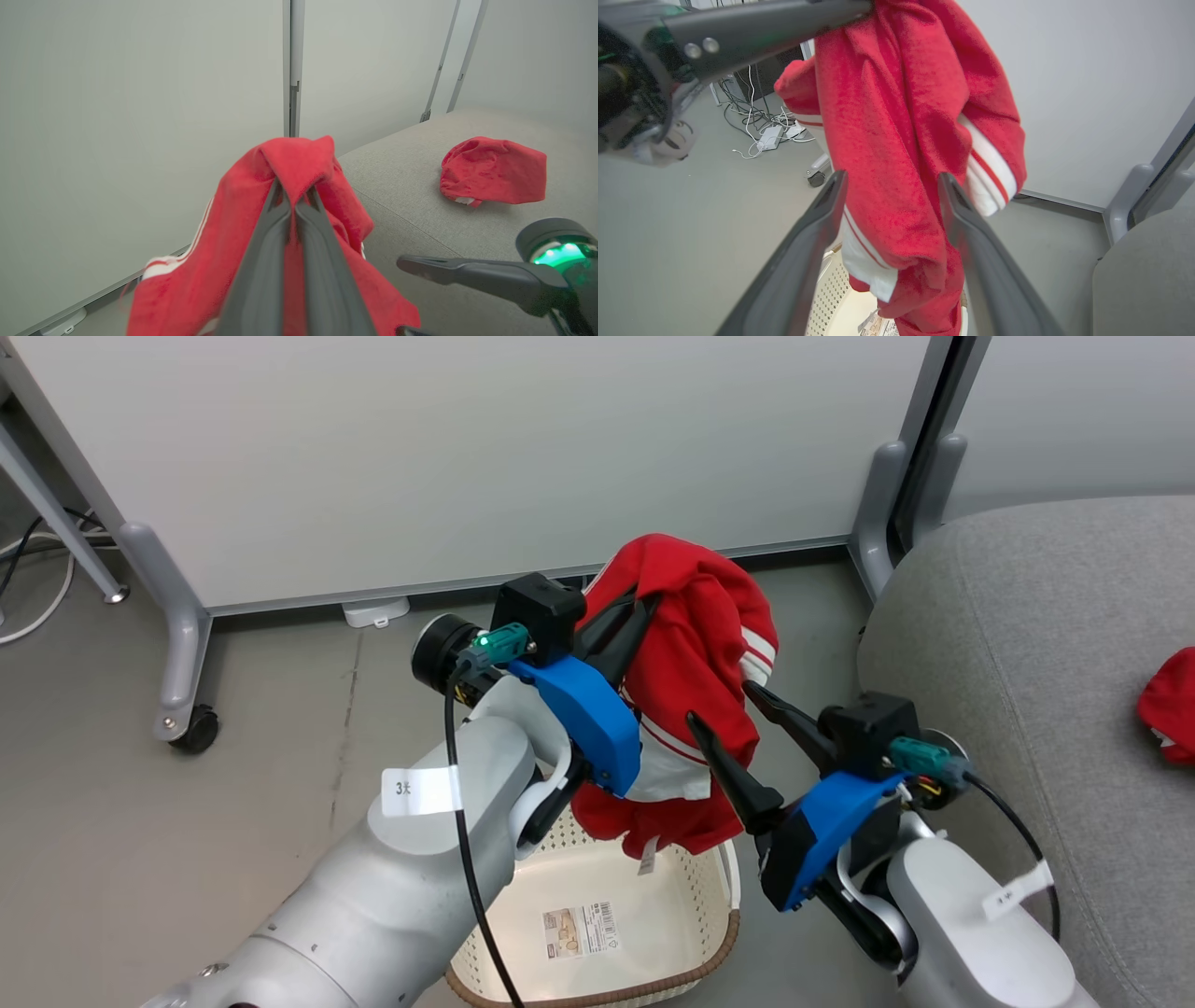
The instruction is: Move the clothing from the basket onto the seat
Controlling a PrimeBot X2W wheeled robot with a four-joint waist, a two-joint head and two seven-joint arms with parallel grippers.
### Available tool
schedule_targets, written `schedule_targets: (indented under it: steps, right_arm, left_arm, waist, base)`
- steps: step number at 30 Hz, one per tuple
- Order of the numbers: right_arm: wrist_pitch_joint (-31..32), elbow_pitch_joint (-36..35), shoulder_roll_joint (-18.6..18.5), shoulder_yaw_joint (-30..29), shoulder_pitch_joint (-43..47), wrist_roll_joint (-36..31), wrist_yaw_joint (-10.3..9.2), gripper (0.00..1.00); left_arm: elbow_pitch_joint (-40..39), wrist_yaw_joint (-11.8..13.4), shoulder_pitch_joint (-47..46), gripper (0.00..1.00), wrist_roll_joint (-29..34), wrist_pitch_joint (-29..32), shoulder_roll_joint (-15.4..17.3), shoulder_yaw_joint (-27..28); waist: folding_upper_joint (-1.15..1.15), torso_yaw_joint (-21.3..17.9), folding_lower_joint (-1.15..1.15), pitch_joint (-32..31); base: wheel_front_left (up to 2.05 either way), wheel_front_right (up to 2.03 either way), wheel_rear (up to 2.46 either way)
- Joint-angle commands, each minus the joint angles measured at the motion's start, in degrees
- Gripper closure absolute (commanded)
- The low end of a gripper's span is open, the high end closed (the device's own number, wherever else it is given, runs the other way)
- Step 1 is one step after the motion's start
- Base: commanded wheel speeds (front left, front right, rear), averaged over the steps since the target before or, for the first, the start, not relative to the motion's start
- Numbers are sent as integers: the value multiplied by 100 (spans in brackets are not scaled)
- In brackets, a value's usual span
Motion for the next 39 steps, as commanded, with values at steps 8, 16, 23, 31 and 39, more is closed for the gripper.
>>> schedule_targets:
  steps: [8,16,23,31,39]
  right_arm:
    - [46,804,50,542,-762,544,1,0]
    - [-222,1626,241,930,-1304,881,1,0]
    - [-516,2144,379,1194,-1600,1126,1,0]
    - [-706,2582,449,1577,-1773,1466,1,100]
    - [-853,2798,418,1866,-1875,1762,1,100]
  left_arm:
    - [-141,38,-119,100,-191,-42,0,-289]
    - [-246,85,-183,100,-344,-49,-1,-527]
    - [-309,112,-171,100,-476,-52,-1,-676]
    - [-294,128,-167,100,-613,-52,-2,-825]
    - [-263,169,-151,100,-671,-54,-1,-887]
  waist:
    - [0,150,0,55]
    - [0,218,0,59]
    - [0,222,0,9]
    - [0,197,0,-73]
    - [0,144,0,-112]
  base:
    - [0,0,0]
    - [0,0,0]
    - [0,0,0]
    - [0,0,0]
    - [0,0,0]
